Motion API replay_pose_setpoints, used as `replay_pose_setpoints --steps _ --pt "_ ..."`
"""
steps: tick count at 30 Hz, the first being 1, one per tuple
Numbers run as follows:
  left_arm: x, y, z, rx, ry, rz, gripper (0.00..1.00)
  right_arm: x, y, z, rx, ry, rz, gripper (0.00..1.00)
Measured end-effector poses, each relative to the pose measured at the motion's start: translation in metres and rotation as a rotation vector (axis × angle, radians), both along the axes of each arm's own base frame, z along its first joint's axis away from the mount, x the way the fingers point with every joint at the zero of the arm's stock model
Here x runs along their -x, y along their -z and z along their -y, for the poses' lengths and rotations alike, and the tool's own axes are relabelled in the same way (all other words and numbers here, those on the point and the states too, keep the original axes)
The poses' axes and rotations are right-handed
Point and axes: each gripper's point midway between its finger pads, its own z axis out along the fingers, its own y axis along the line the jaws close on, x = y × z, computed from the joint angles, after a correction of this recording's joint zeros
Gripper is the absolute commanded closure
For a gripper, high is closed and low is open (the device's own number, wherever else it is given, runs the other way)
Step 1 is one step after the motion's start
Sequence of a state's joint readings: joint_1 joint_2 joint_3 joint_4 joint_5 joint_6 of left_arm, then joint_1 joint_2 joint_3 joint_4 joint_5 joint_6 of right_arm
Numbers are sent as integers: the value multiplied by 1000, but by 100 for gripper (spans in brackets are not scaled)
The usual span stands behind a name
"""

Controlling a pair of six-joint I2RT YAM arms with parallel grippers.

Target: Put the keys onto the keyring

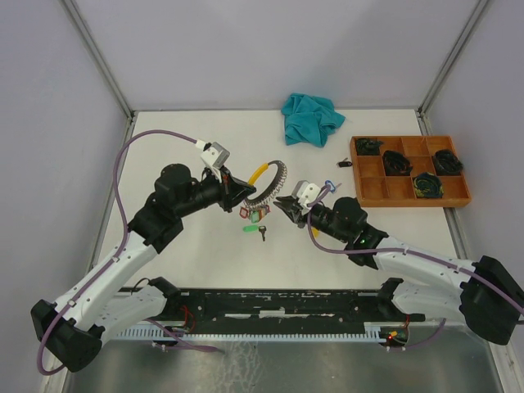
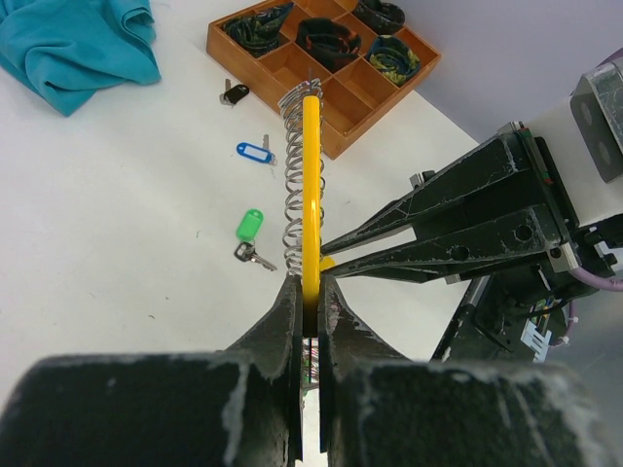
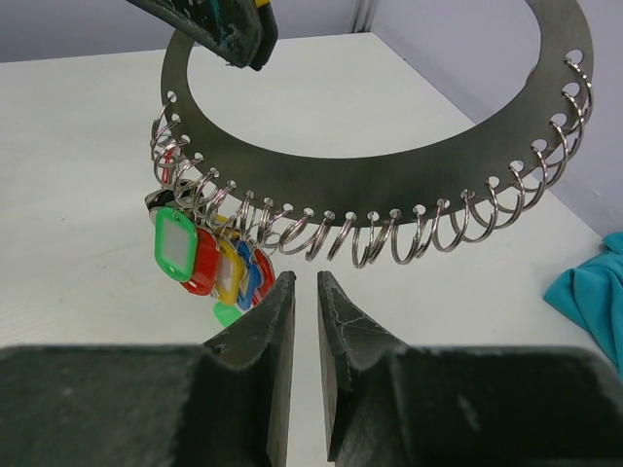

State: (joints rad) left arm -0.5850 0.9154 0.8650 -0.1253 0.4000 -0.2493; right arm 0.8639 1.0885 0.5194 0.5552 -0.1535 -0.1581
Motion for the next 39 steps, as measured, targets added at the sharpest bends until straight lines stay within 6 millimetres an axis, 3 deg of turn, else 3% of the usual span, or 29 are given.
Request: replay_pose_setpoints --steps 16,25,39 --pt "-1 -6 1 16 1 18 97 -2 2 -5 -17 -2 -14 78" --pt "-1 -7 2 29 -2 5 97 -5 -10 -6 -60 8 11 80" --pt "-1 -5 2 31 -3 -3 97 -10 -13 -6 -80 26 19 79"
